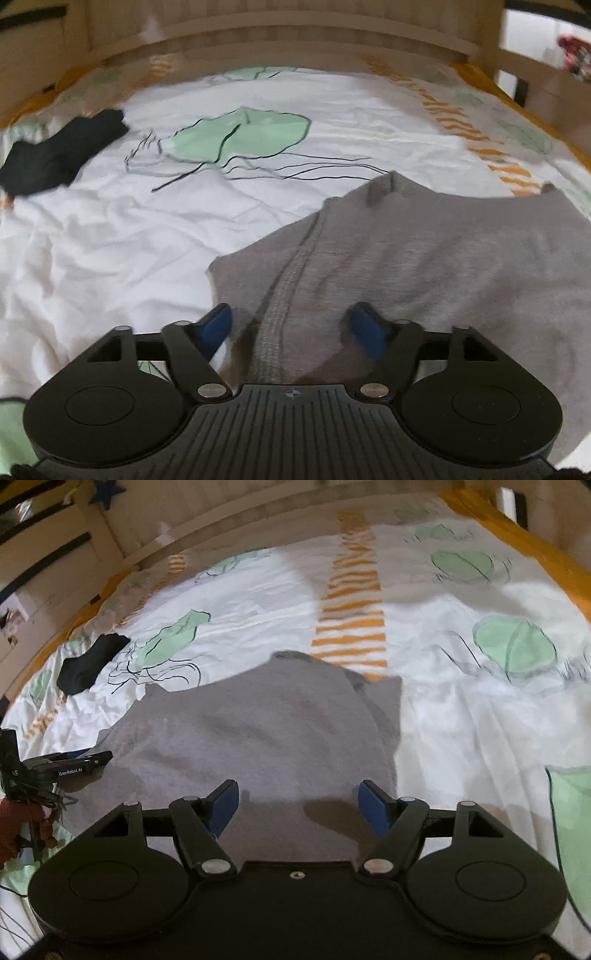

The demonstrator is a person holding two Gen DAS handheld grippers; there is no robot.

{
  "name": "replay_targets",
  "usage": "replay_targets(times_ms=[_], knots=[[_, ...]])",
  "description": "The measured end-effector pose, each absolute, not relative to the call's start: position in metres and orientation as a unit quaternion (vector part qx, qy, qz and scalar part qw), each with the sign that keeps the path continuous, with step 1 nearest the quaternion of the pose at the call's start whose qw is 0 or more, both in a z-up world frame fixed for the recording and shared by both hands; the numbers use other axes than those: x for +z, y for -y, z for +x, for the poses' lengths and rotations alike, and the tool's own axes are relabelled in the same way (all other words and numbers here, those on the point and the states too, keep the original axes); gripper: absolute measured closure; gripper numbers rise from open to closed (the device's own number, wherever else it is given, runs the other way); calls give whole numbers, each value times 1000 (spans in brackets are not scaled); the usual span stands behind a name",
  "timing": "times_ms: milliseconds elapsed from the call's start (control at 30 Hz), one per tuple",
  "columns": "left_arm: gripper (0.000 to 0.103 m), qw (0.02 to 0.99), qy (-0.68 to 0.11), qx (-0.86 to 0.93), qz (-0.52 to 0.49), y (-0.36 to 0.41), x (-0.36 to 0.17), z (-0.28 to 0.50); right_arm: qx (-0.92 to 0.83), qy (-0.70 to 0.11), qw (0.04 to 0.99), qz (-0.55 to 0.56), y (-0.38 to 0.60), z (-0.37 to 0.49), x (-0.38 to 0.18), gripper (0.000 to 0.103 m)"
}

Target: Fold large clothes

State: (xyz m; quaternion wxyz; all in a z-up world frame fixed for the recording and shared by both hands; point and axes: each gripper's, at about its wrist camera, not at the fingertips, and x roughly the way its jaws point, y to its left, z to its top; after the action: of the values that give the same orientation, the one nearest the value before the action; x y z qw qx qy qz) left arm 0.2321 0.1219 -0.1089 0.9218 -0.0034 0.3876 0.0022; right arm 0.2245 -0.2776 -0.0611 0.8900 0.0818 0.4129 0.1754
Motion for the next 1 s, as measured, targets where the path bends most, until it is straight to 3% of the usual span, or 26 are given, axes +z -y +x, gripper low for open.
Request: replay_targets(times_ms=[333,567,700,800,1000], knots=[[21,919,-388,4,-65,-135,-113,230,130,-405,905,6,236,288,-91,28],[18,918,-388,5,-80,-137,-114,230,137,-411,901,-20,234,296,-97,19],[18,918,-386,6,-87,-138,-114,229,148,-412,898,52,268,283,-79,16],[17,918,-385,9,-88,-136,-115,229,148,-431,883,115,304,270,-73,6],[15,919,-384,11,-91,-137,-116,230,162,-492,838,173,336,247,-91,4]])
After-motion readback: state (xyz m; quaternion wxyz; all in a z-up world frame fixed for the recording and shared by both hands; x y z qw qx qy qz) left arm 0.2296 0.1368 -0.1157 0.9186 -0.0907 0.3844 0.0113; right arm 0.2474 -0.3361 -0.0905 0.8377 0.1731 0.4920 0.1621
